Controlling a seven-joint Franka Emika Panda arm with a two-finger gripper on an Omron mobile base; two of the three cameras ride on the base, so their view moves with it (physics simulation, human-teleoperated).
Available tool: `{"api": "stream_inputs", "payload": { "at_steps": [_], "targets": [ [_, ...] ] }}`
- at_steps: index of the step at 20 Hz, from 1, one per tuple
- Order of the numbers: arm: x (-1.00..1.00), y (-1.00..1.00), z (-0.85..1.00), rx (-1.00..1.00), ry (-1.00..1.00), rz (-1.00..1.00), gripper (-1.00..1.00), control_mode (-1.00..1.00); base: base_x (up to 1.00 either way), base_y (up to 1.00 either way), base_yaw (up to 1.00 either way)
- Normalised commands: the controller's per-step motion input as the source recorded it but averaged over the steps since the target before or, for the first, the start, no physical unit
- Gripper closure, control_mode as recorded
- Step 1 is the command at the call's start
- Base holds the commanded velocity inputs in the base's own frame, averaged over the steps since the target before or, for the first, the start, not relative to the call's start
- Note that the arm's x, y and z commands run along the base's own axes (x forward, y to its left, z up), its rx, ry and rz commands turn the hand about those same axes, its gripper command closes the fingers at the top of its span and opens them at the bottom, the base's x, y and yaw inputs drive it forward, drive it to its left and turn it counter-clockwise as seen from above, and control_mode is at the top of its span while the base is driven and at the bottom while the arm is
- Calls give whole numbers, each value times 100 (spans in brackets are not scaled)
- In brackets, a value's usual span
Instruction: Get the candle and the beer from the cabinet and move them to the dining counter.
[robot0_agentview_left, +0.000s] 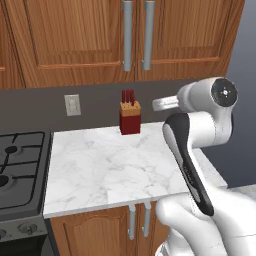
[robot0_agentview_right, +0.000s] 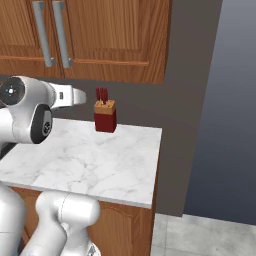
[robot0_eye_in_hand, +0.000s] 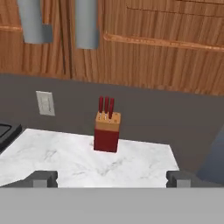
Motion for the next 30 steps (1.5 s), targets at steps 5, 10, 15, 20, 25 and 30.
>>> {"api": "stream_inputs", "payload": {
  "at_steps": [5,10,15,20,25,30],
  "targets": [
    [9,42,57,2,-30,0,-100,-100,0,0,0],
    [14,30,50,3,-25,0,-100,-100,0,0,0],
    [18,15,53,1,-22,0,-100,-100,0,0,0],
    [29,1,53,0,-18,0,-100,-100,0,0,0],
    [37,0,38,0,-12,-1,-100,-100,0,0,0],
    [31,0,9,0,-2,-3,-100,-100,0,0,0]
  ]
}}
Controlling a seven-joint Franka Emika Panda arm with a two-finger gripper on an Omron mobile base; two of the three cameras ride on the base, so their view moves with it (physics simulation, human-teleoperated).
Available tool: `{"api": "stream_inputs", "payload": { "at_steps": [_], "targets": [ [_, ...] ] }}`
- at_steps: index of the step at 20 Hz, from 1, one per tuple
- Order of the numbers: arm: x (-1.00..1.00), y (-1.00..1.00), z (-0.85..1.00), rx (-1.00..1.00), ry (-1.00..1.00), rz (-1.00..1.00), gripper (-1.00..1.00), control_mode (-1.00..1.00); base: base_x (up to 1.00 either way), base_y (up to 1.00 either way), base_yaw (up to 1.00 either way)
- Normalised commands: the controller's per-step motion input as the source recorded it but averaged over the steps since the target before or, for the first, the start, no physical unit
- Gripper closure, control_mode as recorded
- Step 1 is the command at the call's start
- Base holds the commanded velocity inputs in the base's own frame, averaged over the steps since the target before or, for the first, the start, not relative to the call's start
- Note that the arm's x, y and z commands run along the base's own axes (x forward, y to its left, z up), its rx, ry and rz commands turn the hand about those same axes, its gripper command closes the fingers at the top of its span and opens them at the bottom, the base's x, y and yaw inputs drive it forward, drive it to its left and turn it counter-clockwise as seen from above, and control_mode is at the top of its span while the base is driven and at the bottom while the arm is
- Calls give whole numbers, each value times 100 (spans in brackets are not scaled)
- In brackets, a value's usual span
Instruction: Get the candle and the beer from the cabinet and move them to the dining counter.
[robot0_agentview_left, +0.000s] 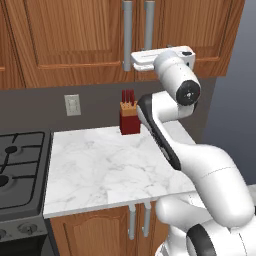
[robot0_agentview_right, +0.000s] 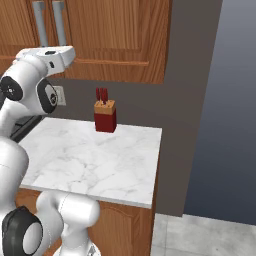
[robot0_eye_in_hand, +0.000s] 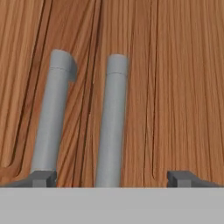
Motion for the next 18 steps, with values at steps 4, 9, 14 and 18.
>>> {"api": "stream_inputs", "payload": {
  "at_steps": [4,9,14,18],
  "targets": [
    [37,0,0,0,0,-9,-100,-100,0,0,0],
    [35,0,0,0,0,-7,-100,-100,0,0,0],
    [28,0,0,0,0,-1,-100,-100,0,0,0],
    [20,0,0,0,0,0,-100,-100,0,0,0]
  ]
}}
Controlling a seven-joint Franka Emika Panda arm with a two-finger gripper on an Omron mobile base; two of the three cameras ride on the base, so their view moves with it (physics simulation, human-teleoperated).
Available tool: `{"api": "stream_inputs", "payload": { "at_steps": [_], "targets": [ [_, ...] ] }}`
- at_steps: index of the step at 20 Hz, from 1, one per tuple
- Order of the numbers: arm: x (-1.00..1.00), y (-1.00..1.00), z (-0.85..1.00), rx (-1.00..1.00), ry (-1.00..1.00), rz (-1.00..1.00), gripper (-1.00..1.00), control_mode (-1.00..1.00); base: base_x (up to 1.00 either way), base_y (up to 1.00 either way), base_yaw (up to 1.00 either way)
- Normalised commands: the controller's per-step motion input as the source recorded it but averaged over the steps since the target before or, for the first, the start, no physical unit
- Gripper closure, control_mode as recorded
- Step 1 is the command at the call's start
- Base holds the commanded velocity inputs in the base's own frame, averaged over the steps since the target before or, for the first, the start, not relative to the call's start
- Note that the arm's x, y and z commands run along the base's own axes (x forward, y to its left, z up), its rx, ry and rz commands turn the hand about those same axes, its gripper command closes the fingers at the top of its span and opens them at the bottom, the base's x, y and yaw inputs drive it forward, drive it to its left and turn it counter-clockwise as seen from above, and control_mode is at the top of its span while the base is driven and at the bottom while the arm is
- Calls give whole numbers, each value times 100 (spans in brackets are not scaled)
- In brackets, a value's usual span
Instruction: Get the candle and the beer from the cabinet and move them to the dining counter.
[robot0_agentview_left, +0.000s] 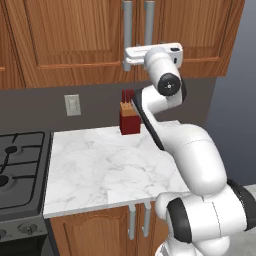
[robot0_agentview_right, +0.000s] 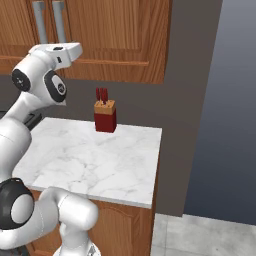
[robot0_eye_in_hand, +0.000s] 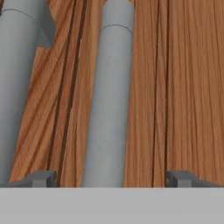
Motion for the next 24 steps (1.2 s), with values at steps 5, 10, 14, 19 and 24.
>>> {"api": "stream_inputs", "payload": {
  "at_steps": [5,10,14,19,24],
  "targets": [
    [23,0,0,0,0,0,-100,-100,0,0,0],
    [37,1,0,0,0,0,100,-100,0,0,0],
    [39,8,-5,0,1,0,100,-100,0,0,0],
    [2,0,-4,0,4,0,100,-100,0,0,0],
    [-21,-1,-20,0,3,0,100,-100,0,0,0]
  ]
}}
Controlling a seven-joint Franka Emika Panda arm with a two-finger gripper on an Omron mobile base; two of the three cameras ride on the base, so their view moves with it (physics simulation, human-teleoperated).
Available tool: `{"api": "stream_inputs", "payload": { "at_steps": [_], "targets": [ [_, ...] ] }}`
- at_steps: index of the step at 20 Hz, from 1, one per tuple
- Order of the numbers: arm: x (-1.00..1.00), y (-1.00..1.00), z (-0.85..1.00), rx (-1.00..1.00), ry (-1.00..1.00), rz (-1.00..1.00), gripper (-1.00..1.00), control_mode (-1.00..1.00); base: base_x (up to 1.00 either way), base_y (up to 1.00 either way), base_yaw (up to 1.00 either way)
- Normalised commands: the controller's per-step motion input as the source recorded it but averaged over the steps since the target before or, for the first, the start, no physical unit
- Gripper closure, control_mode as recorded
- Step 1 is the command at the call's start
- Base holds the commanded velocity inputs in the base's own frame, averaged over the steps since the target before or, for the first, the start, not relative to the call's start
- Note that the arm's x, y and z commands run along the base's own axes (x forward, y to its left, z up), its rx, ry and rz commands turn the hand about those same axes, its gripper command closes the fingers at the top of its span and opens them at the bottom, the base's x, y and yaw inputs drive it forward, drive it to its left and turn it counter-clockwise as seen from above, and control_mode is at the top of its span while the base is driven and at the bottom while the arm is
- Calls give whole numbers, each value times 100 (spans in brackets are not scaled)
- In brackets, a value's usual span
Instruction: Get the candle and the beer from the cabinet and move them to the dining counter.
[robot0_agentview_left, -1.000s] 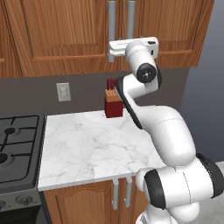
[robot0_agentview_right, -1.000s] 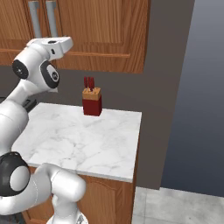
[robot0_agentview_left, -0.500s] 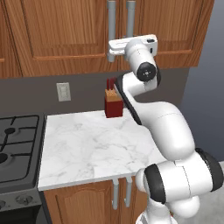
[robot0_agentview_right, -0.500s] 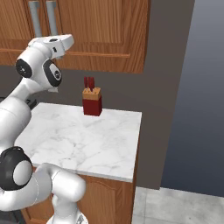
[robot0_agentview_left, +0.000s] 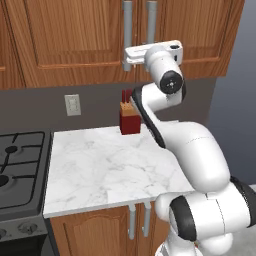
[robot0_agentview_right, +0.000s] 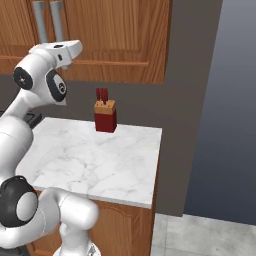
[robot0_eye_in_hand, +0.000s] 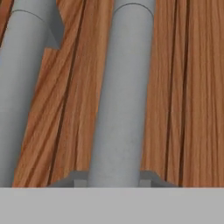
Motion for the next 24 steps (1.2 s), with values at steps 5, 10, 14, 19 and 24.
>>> {"api": "stream_inputs", "payload": {
  "at_steps": [5,10,14,19,24],
  "targets": [
    [-86,-28,0,0,-1,-2,100,-100,0,0,0],
    [-100,-63,12,1,0,-6,100,-100,0,0,0],
    [-100,-74,24,0,0,-5,100,-100,0,0,0],
    [-100,-82,24,0,0,-2,100,-100,0,0,0],
    [-95,-63,5,1,0,-1,-100,-100,0,0,0]
  ]
}}
